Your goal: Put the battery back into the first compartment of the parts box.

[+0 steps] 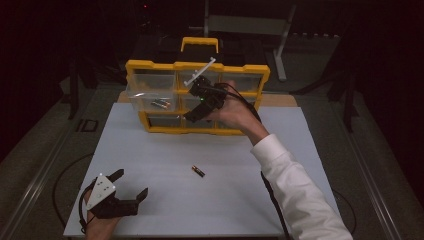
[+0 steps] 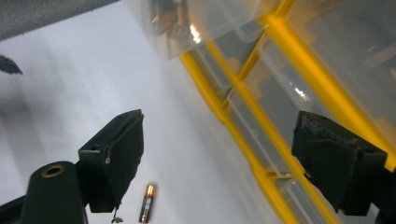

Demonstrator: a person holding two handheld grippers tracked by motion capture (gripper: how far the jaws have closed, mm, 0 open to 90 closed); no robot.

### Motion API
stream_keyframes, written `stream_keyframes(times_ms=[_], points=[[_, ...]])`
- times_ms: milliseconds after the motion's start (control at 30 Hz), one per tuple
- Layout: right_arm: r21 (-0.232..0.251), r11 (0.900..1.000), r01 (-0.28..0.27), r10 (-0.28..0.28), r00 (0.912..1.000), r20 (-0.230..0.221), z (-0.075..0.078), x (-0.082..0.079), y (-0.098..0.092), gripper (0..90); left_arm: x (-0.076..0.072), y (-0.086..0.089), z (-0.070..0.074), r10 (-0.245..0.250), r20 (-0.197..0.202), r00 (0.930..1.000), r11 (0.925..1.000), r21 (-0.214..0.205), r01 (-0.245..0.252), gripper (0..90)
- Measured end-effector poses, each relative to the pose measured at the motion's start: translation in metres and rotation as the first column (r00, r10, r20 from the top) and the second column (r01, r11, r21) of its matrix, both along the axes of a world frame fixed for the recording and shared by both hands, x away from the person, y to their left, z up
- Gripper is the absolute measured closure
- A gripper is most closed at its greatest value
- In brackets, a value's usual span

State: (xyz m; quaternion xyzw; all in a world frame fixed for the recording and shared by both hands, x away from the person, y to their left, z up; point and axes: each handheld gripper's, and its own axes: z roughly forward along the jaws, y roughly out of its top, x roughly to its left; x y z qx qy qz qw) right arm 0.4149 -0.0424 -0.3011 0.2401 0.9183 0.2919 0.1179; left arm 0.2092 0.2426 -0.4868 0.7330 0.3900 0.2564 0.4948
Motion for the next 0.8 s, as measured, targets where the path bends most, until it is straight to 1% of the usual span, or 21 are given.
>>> stream_keyframes(times_ms=[100, 167, 200, 300, 333, 367, 400, 433, 567, 700, 733, 800], points=[[-0.017, 0.9998, -0.013, 0.013, 0.9999, -0.008, -0.01, -0.005, 0.002, 16.7, 0.0, 0.0, 0.0, 0.001, 0.0, 1.0, 1.0, -0.001, -0.001, 0.0], [-0.021, 0.9997, -0.016, 0.016, 0.9998, -0.009, -0.013, -0.007, 0.002, 16.7, 0.0, 0.0, 0.0, 0.0, 0.0, 1.0, 1.0, -0.001, 0.0, 0.0], [-0.032, 0.9991, -0.027, 0.027, 0.9996, -0.014, -0.022, -0.01, 0.003, 16.7, 0.0, 0.0, 0.0, 0.0, 0.001, 1.0, 1.0, 0.0, 0.0, 0.0], [-0.042, 0.9985, -0.034, 0.033, 0.9991, -0.027, -0.034, -0.012, 0.003, 16.7, 0.0, 0.0, 0.0, -0.001, -0.001, 1.0, 1.0, 0.001, 0.001, 0.0], [-0.042, 0.9985, -0.034, 0.033, 0.9991, -0.027, -0.034, -0.012, 0.003, 16.7, 0.0, 0.0, 0.0, -0.001, -0.001, 1.0, 1.0, 0.001, 0.001, 0.0], [-0.046, 0.9984, -0.033, 0.031, 0.9989, -0.034, -0.039, -0.013, 0.003, 16.7, 0.0, 0.0, 0.0, 0.0, -0.001, 1.0, 1.0, 0.001, 0.0, 0.0], [-0.051, 0.9982, -0.033, 0.03, 0.9984, -0.047, -0.049, -0.014, 0.002, 16.7, 0.0, 0.0, 0.0, 0.0, -0.002, 1.0, 1.0, 0.001, 0.0, 0.0], [-0.055, 0.9979, -0.033, 0.031, 0.9984, -0.047, -0.054, -0.014, 0.001, 16.7, 0.0, 0.0, 0.0, 0.001, -0.001, 1.0, 1.0, 0.001, -0.001, 0.0], [-0.068, 0.9969, -0.039, 0.034, 0.9966, -0.076, -0.075, -0.016, -0.001, 16.7, 0.0, 0.0, 0.0, 0.0, -0.003, 1.0, 1.0, 0.002, 0.0, 0.0], [-0.091, 0.9949, -0.045, 0.036, 0.9944, -0.1, -0.093, -0.019, -0.003, 17.3, 0.0, 0.0, 0.0, 0.001, -0.003, 1.0, 1.0, 0.0, -0.001, 0.0], [-0.091, 0.9949, -0.045, 0.036, 0.9944, -0.1, -0.093, -0.019, -0.003, 17.3, 0.0, 0.0, 0.0, 0.001, -0.003, 1.0, 1.0, 0.0, -0.001, 0.0], [-0.106, 0.9933, -0.046, 0.034, 0.9927, -0.115, -0.104, -0.021, -0.004, 17.6, 0.0, 0.0, -0.001, -0.001, -0.004, 1.0, 1.0, 0.0, 0.001, 0.0]])
